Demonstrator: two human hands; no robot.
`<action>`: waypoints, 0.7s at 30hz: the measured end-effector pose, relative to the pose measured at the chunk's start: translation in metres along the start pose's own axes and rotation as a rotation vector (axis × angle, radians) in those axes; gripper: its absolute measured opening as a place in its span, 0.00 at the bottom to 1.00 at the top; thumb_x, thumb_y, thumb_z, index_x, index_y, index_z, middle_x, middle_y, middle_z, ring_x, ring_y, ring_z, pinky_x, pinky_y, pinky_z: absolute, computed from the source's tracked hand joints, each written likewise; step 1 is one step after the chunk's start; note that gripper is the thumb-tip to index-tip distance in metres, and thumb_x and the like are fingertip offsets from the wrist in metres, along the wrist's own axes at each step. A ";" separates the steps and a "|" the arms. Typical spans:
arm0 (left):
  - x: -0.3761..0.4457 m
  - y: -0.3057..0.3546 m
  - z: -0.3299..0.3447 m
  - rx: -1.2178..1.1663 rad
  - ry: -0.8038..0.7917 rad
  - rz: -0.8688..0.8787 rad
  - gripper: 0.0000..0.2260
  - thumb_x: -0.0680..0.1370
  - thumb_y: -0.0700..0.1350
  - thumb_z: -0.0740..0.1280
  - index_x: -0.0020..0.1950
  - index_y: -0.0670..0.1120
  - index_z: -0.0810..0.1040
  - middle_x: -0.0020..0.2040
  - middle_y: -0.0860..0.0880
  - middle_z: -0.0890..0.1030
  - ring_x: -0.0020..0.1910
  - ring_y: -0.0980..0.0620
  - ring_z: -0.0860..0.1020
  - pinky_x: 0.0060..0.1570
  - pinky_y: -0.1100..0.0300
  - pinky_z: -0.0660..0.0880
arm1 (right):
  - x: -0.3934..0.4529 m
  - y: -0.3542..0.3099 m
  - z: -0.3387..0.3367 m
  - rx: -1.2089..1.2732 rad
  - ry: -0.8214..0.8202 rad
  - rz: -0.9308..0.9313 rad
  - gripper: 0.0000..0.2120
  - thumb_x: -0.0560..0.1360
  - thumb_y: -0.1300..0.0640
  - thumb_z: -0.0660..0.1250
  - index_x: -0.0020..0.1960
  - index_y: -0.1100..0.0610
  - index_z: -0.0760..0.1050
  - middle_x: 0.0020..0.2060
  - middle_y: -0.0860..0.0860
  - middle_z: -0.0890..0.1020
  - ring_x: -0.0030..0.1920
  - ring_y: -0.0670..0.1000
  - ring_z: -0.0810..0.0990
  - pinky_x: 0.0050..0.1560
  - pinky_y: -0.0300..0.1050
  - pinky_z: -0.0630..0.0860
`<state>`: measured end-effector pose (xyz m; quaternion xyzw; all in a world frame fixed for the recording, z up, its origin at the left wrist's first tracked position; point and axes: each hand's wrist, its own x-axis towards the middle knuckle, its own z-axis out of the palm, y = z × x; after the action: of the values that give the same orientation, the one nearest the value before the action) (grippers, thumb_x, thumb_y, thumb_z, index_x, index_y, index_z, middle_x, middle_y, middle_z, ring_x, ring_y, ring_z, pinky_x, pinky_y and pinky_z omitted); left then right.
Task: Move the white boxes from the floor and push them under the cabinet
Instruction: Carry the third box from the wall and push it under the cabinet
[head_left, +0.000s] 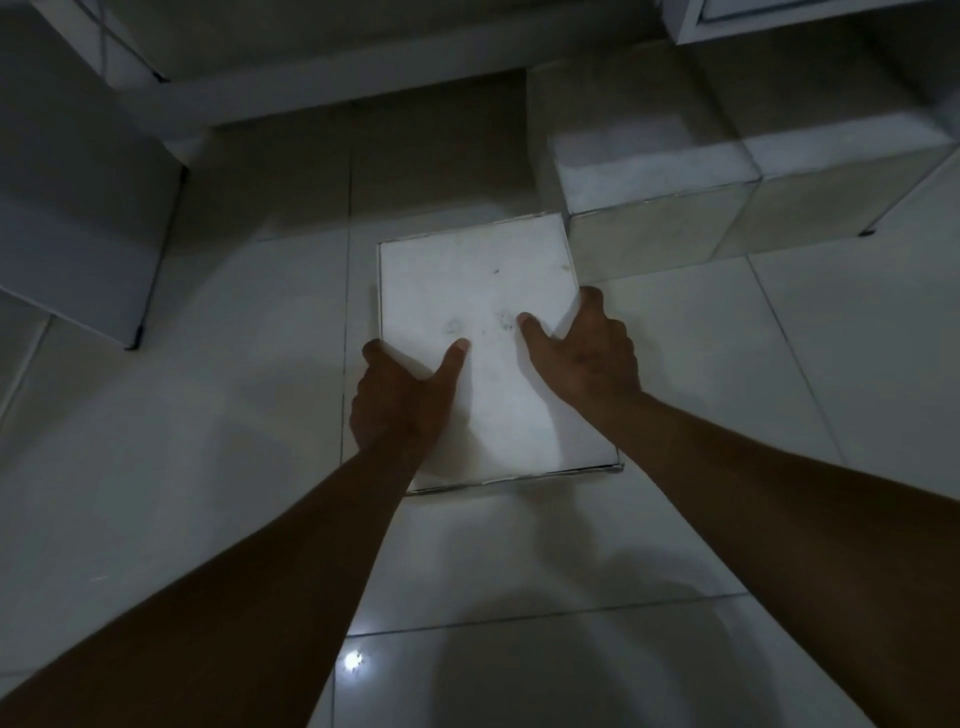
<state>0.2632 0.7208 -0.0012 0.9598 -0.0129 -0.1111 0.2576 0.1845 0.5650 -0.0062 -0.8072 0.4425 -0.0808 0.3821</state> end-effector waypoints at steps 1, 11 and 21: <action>0.001 -0.001 0.001 0.004 -0.013 0.006 0.45 0.66 0.76 0.62 0.70 0.45 0.62 0.63 0.43 0.76 0.59 0.39 0.76 0.55 0.49 0.72 | 0.000 0.002 0.002 -0.005 -0.005 -0.008 0.36 0.72 0.33 0.65 0.70 0.54 0.62 0.60 0.59 0.77 0.58 0.62 0.76 0.54 0.49 0.71; -0.008 -0.023 -0.025 0.356 -0.268 0.940 0.38 0.76 0.70 0.53 0.80 0.51 0.52 0.80 0.46 0.47 0.79 0.48 0.43 0.75 0.43 0.48 | -0.044 0.021 -0.010 -0.217 -0.132 -0.920 0.26 0.77 0.47 0.62 0.70 0.62 0.71 0.72 0.57 0.69 0.74 0.53 0.63 0.74 0.57 0.57; 0.018 -0.030 -0.036 0.582 -0.476 1.046 0.59 0.59 0.83 0.58 0.79 0.55 0.37 0.78 0.52 0.31 0.75 0.54 0.30 0.70 0.55 0.30 | -0.031 0.030 -0.018 -0.629 -0.424 -0.967 0.58 0.65 0.21 0.59 0.79 0.59 0.47 0.79 0.52 0.46 0.77 0.46 0.40 0.77 0.49 0.40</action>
<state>0.2873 0.7635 0.0108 0.8065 -0.5654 -0.1725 -0.0030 0.1378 0.5695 -0.0081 -0.9892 -0.0566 0.0518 0.1252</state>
